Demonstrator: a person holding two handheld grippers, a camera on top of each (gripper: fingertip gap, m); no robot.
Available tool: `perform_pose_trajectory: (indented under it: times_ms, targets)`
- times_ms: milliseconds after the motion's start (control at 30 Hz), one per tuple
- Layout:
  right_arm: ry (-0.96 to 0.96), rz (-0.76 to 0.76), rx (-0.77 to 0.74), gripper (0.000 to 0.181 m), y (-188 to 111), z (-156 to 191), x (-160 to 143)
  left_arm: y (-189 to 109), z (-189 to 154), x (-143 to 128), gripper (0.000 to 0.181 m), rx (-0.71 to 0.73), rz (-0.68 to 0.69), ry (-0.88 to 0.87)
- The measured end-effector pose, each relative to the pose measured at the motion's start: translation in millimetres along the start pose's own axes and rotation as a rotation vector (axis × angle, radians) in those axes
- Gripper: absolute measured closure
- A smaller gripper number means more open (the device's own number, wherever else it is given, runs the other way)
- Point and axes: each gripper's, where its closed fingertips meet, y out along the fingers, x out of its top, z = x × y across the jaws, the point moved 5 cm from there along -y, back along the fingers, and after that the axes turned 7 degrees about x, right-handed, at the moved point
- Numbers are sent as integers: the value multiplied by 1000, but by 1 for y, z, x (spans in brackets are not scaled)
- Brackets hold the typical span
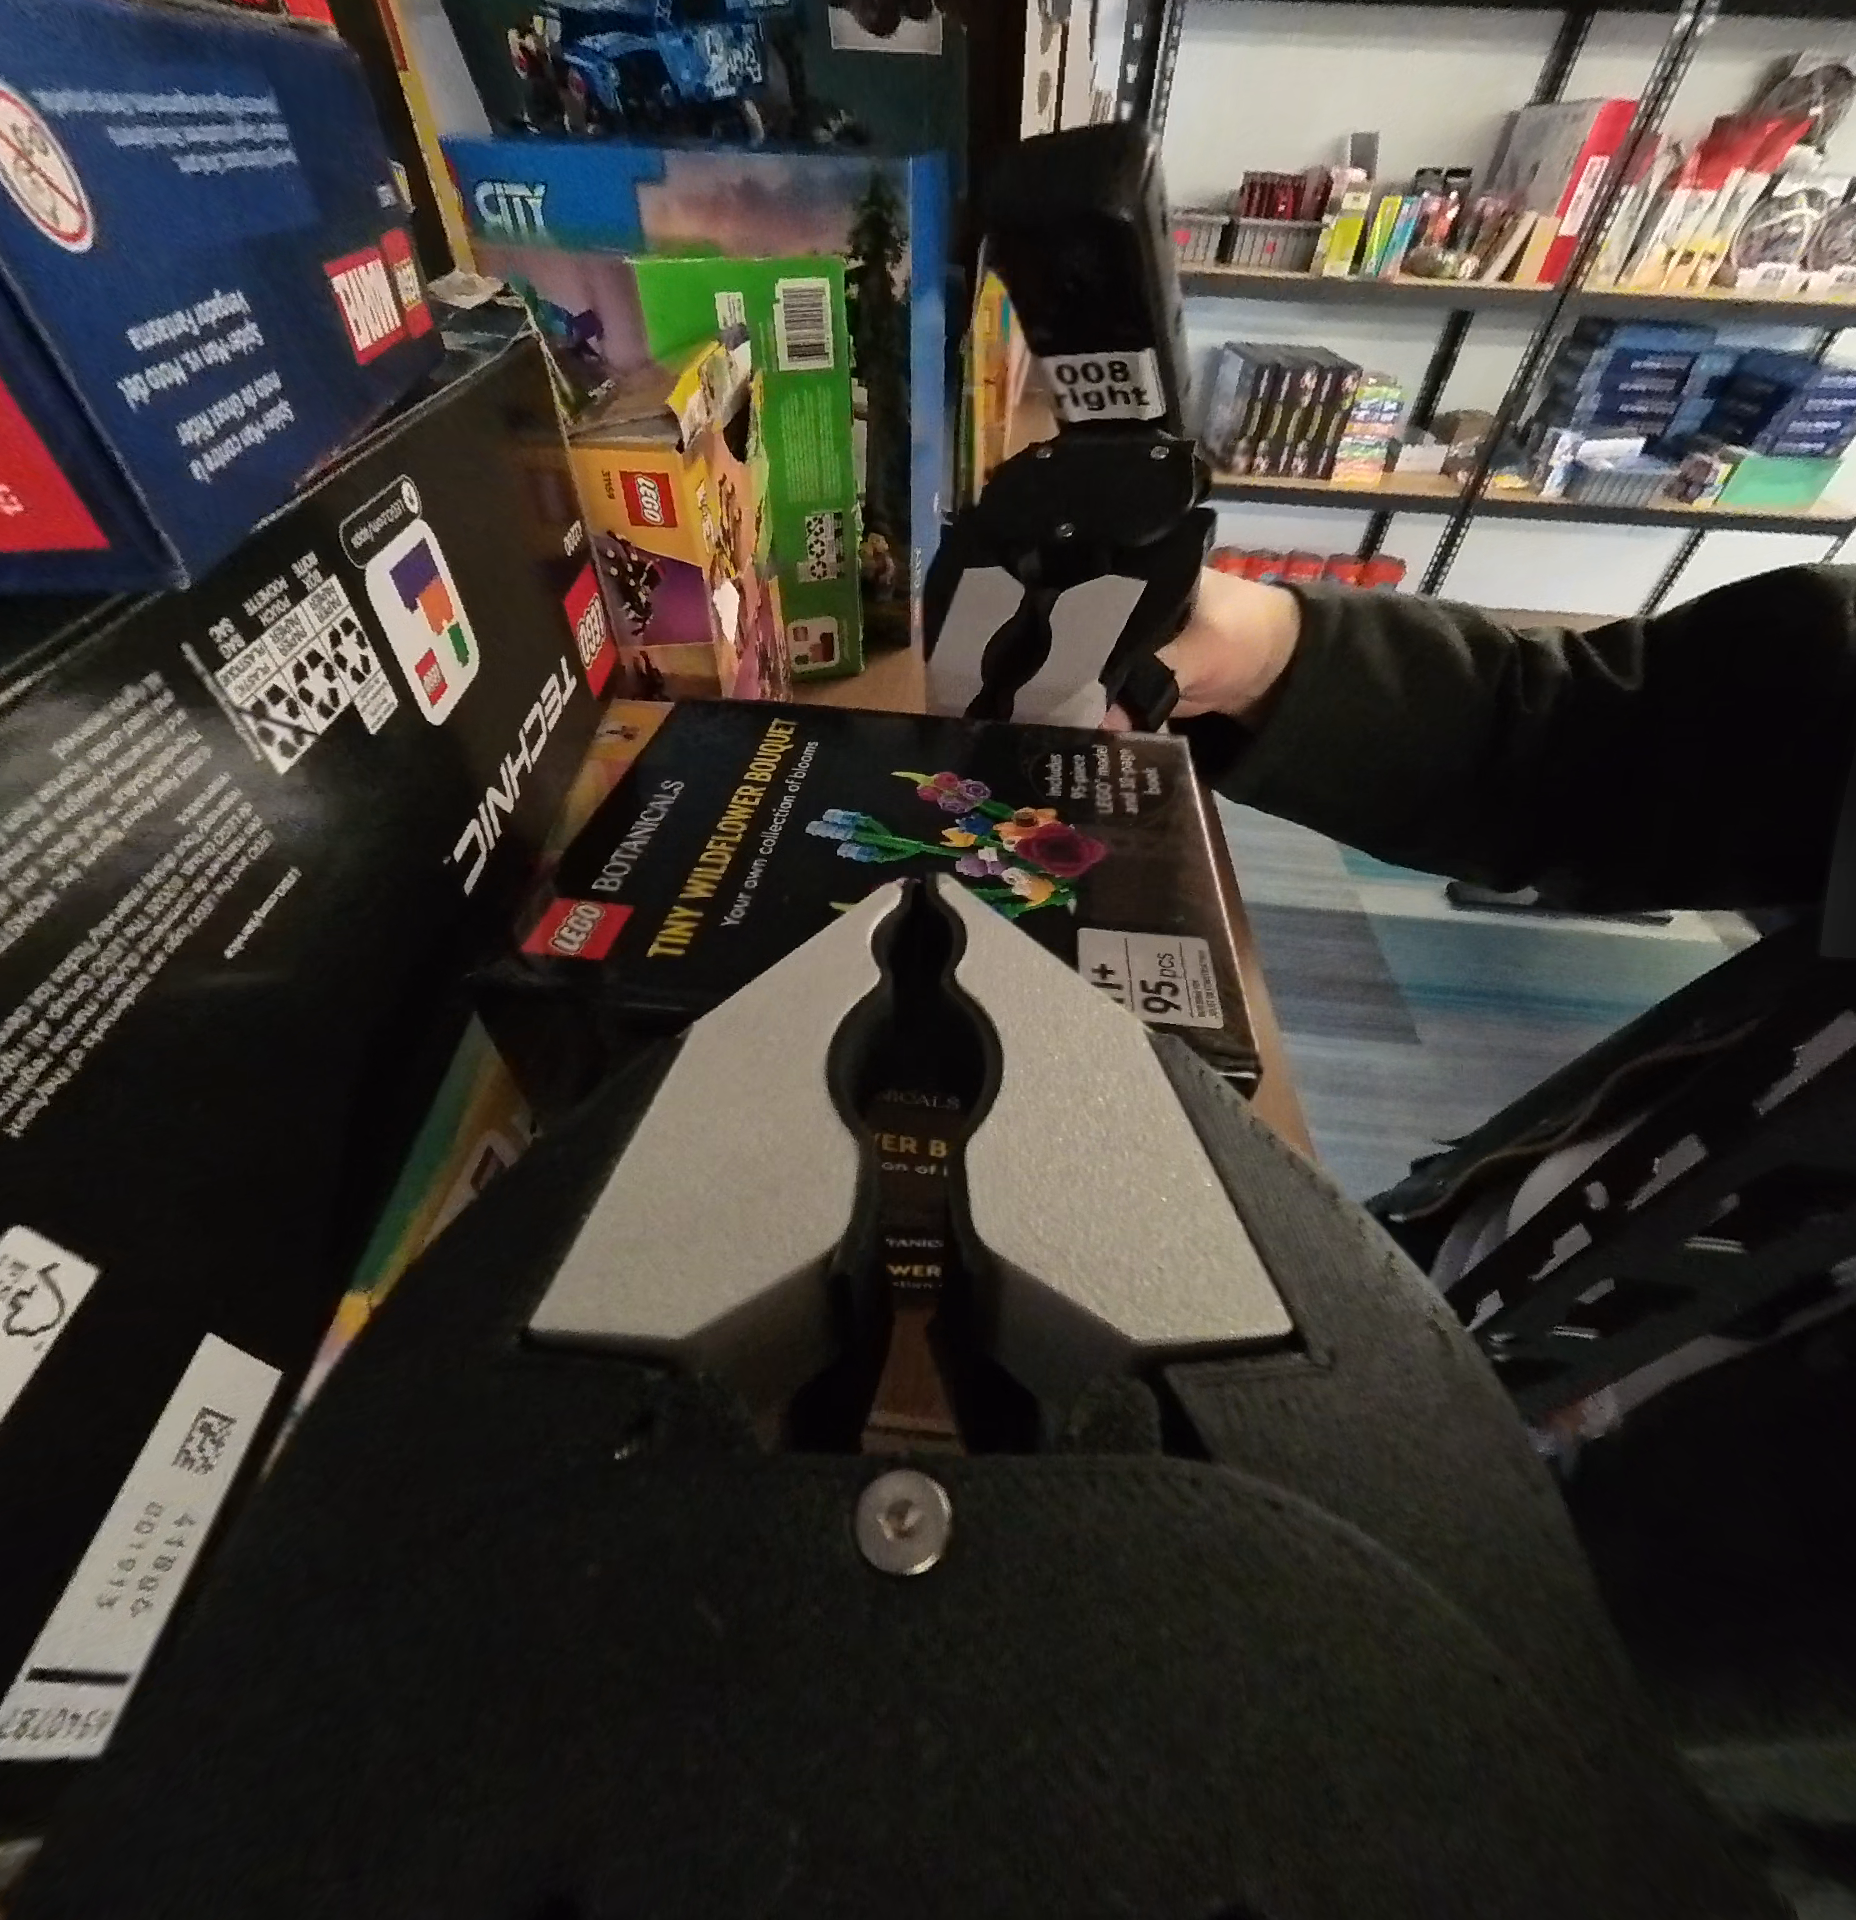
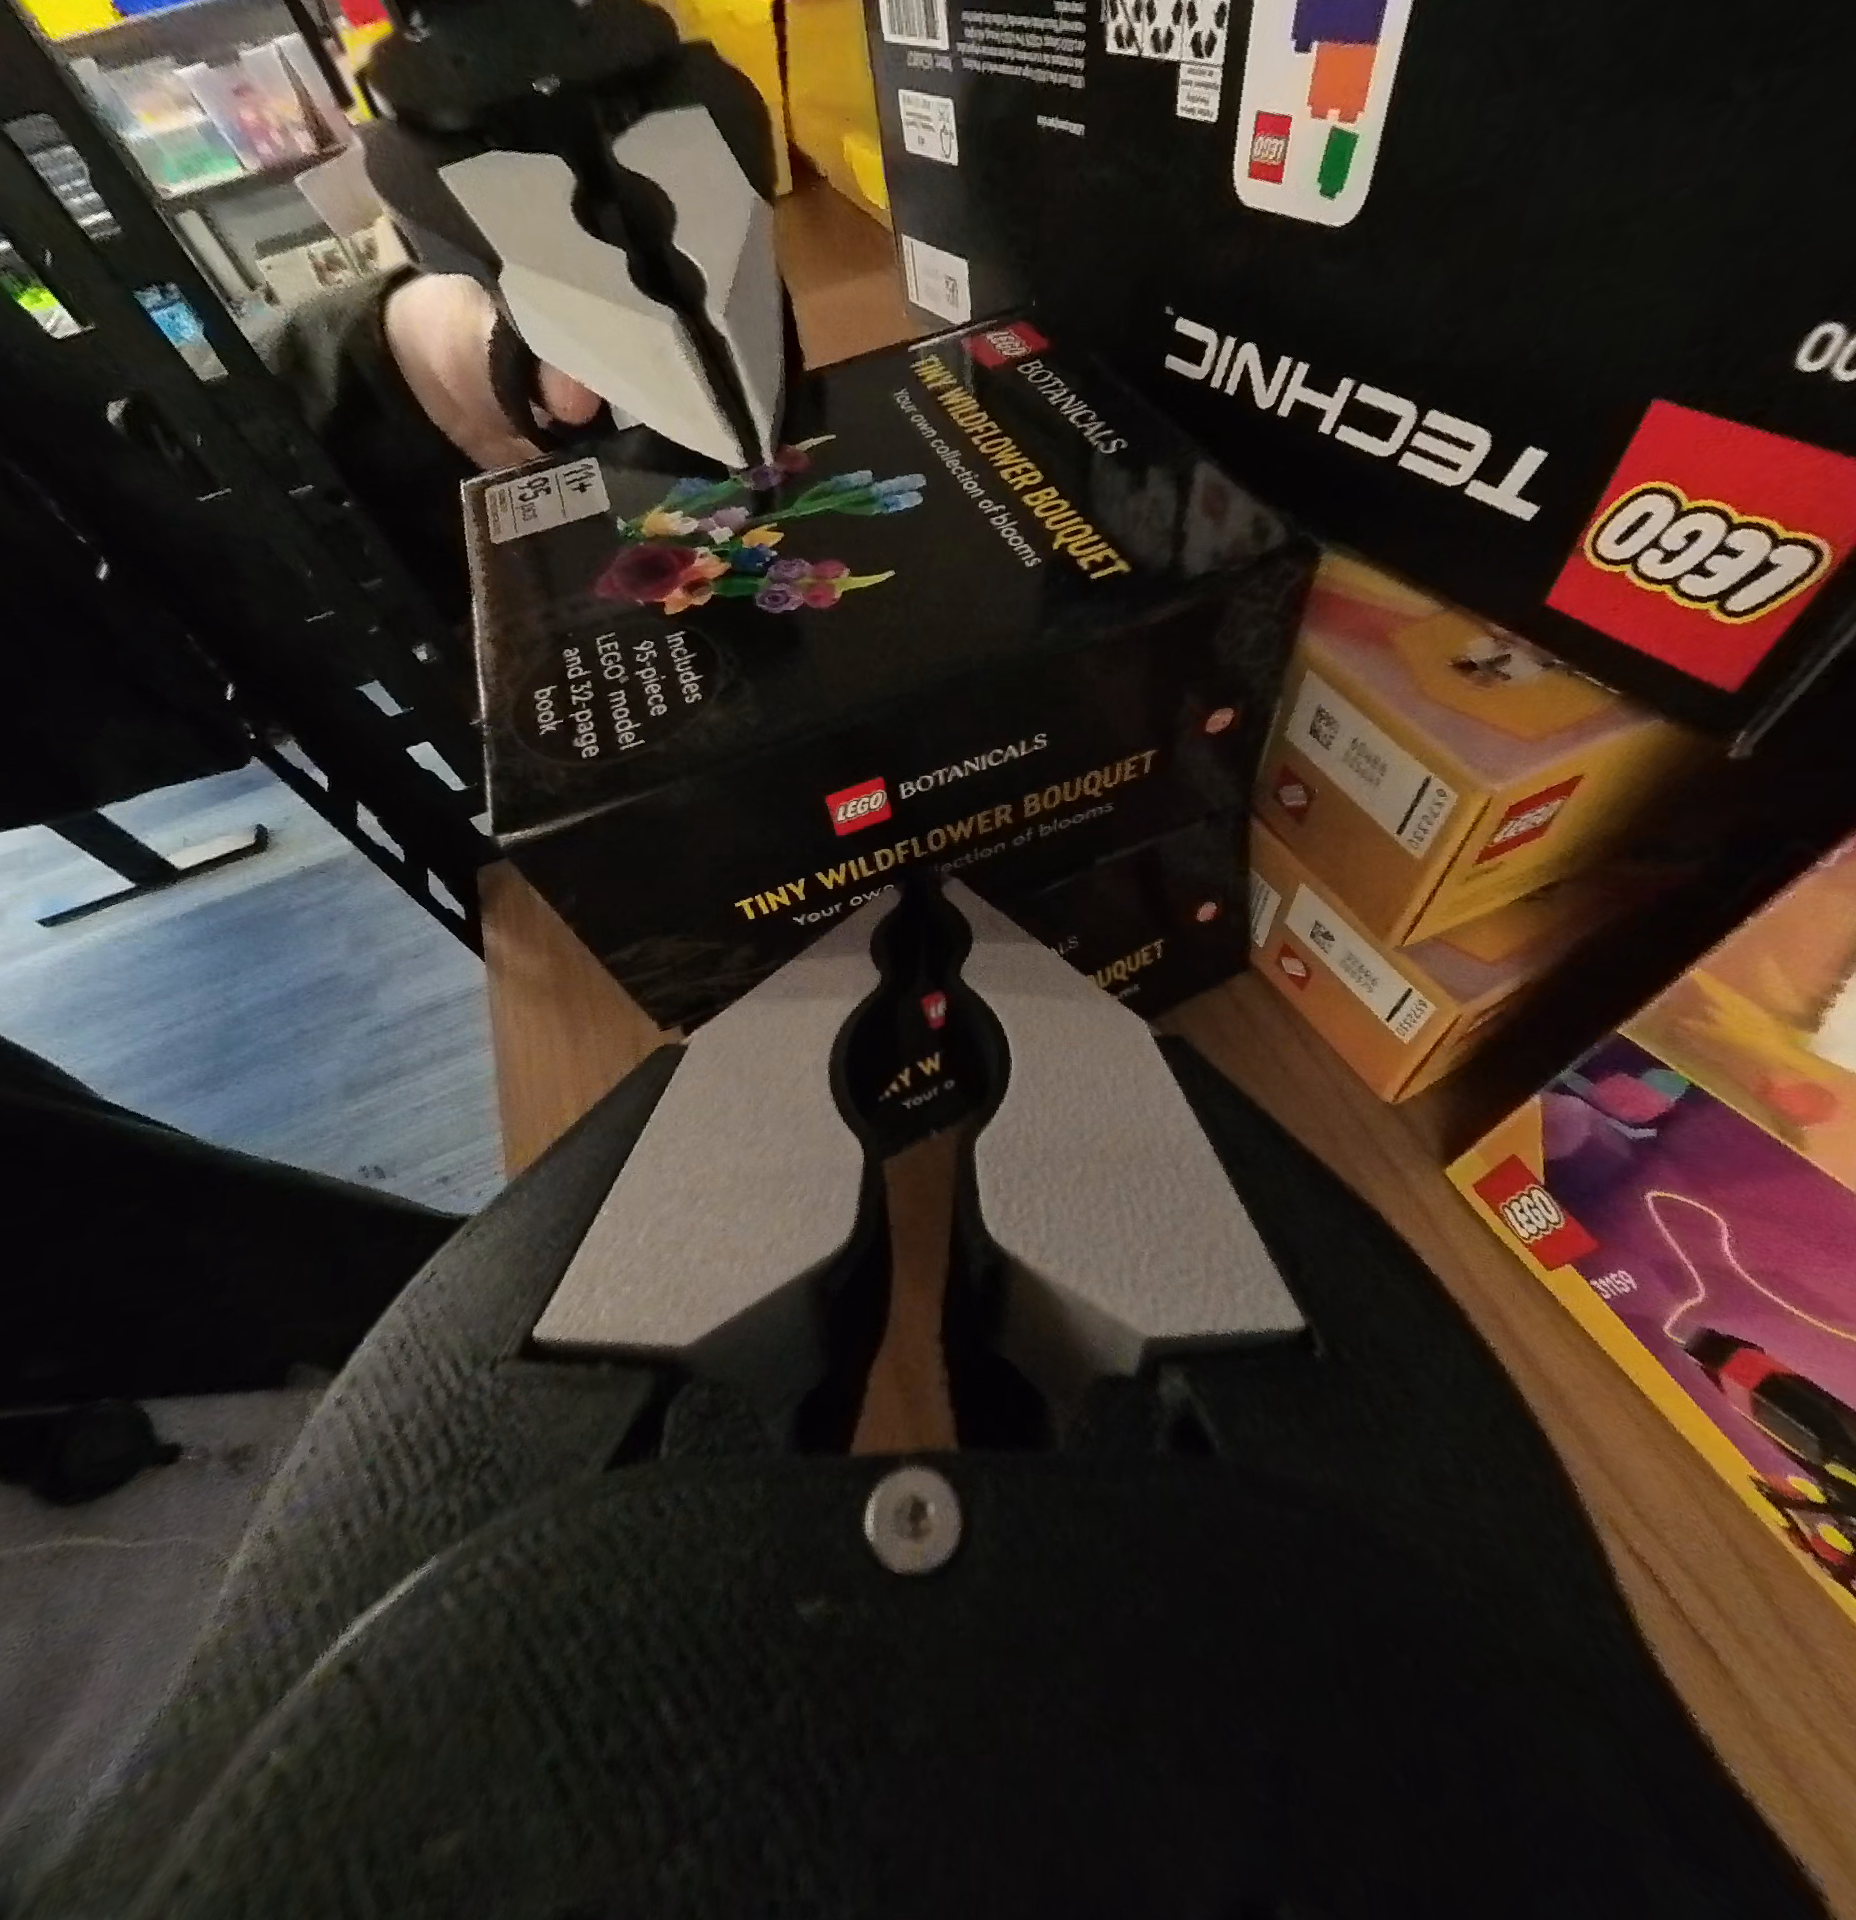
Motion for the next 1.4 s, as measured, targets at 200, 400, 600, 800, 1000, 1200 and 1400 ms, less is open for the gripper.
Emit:
perform_pose_trajectory:
  times_ms: [200,400,600,800,1000,1200,1400]
  targets:
    - [16,-23,-4,181,-1,-1,-1,0,1,0,181,-14,-14,-27]
    - [32,-63,-20,181,-16,-5,-4,-9,3,8,181,35,-51,8]
    - [78,-103,13,181,-12,-6,-2,-7,9,0,181,74,-6,6]
    - [33,-34,35,181,5,3,-8,-4,6,1,181,85,9,28]
    - [-127,-137,-87,127,-20,21,-14,-15,5,2,181,138,-39,40]
    - [-334,-161,-275,115,-9,35,-19,-17,9,-2,180,151,-33,8]
    - [-407,-303,-309,142,-40,51,-1,-23,7,0,181,156,-50,-15]
